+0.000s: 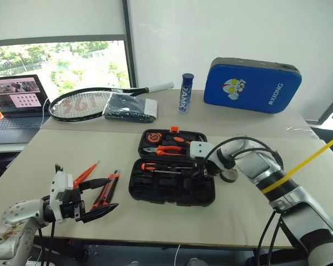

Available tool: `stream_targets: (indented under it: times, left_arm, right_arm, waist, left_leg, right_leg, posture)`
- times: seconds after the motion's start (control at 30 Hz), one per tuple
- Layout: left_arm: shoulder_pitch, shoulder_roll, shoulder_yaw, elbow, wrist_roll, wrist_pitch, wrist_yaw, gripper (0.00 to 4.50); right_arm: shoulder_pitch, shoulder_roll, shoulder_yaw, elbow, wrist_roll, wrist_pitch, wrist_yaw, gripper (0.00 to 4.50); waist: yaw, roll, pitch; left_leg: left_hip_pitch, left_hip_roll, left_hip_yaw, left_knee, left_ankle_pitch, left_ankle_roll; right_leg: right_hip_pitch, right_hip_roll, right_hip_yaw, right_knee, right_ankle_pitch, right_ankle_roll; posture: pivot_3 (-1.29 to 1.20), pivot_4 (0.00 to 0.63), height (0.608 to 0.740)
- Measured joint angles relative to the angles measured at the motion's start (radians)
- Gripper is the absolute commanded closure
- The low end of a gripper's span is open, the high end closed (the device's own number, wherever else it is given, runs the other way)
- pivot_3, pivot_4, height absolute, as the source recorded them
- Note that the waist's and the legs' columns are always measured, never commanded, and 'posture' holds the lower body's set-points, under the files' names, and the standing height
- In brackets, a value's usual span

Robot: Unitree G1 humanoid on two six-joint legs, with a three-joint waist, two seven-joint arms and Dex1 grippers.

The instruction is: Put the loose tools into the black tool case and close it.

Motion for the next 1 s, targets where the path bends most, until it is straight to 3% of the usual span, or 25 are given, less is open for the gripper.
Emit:
stream_targets:
  times: [0.23, 0.33, 0.57, 1.0]
  left_arm:
    - [-0.001, 0.001, 0.000, 0.002, 0.000, 0.000, 0.002, 0.00]
    - [-0.001, 0.002, 0.001, 0.006, 0.000, 0.000, 0.002, 0.00]
    - [-0.018, 0.001, -0.003, 0.017, 0.005, -0.001, 0.002, 0.00]
    - [-0.026, 0.001, -0.014, 0.022, 0.028, -0.001, 0.004, 0.00]
  right_arm:
    - [0.005, -0.042, -0.080, -0.047, 0.129, 0.000, 0.115, 1.25]
    - [0.007, -0.052, -0.115, -0.064, 0.153, 0.000, 0.119, 1.88]
    - [0.076, 0.013, -0.106, -0.039, 0.126, -0.067, 0.021, 4.33]
    - [0.061, 0.074, -0.073, 0.054, 0.052, -0.153, -0.038, 4.42]
  waist:
    - [-0.003, 0.000, 0.000]
    - [-0.002, 0.000, 0.000]
    - [-0.003, 0.000, 0.000]
    - [-0.006, -0.001, 0.000]
  left_leg:
    - [0.000, 0.000, 0.000, 0.000, 0.000, 0.000]
    - [0.000, 0.000, 0.000, 0.000, 0.000, 0.000]
    - [0.000, 0.000, 0.001, 0.000, 0.000, 0.000]
    - [0.004, 0.001, 0.001, 0.000, 0.000, 0.000]
  right_leg:
    - [-0.001, 0.000, 0.000, 0.000, 0.000, 0.000]
    - [0.000, 0.000, 0.000, 0.000, 0.000, 0.000]
    - [-0.001, 0.000, 0.000, 0.001, 0.000, -0.001]
    - [0.002, 0.000, 0.000, 0.001, 0.000, -0.001]
  posture:
    - [0.00, 0.150, 0.740]
    - [0.00, 0.150, 0.740]
    - [0.00, 0.150, 0.740]
    - [0.00, 0.150, 0.740]
